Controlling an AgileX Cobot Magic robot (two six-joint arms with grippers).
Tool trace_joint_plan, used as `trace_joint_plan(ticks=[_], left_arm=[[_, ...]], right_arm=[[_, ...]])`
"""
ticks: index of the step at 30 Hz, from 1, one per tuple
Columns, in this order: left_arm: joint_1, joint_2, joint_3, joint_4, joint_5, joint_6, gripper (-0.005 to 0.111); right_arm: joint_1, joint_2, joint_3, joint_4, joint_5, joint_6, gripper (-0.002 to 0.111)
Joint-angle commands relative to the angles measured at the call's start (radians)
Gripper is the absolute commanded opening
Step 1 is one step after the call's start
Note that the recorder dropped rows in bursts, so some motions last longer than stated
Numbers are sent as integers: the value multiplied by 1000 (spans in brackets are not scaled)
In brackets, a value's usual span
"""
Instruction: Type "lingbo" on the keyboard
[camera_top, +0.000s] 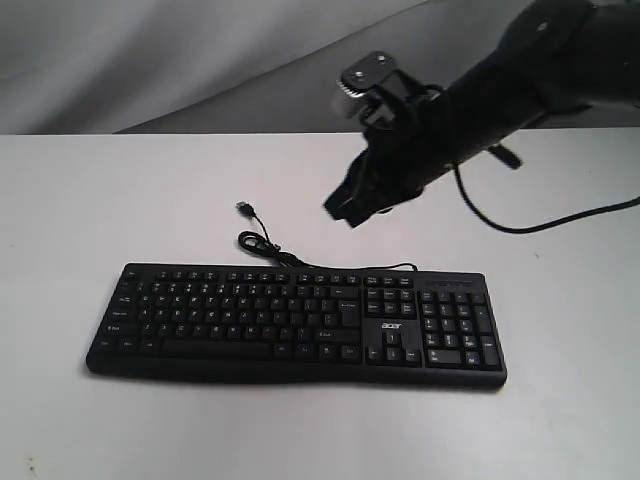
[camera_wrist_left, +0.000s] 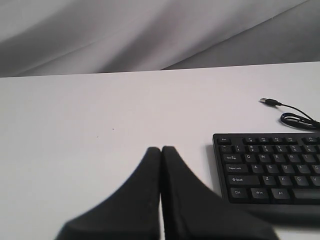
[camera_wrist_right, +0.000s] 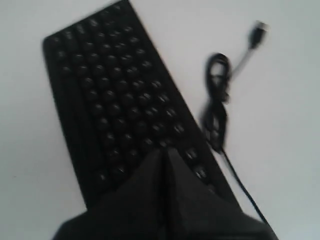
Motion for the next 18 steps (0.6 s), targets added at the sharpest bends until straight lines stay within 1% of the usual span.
trace_joint_plan(ticks=[1,5,7,9,13,18], left_arm=[[-1,4,5,-4,-6,-2,1],[-1,4,5,-4,-6,-2,1],[-1,4,5,-4,-6,-2,1],[-1,4,5,-4,-6,-2,1],[-1,4,5,-4,-6,-2,1],[-1,4,5,-4,-6,-2,1]], right_arm=[[103,60,-6,58,-33,-119,0],[198,119,-6,2,-95,-114,0],[230,141,-6,-41,-148,-76,0],[232,162,-6,-66,-190,-43,0],[230,191,-2,-68,-192,-37,0],[230,197,33,-73,-243,-37,0]])
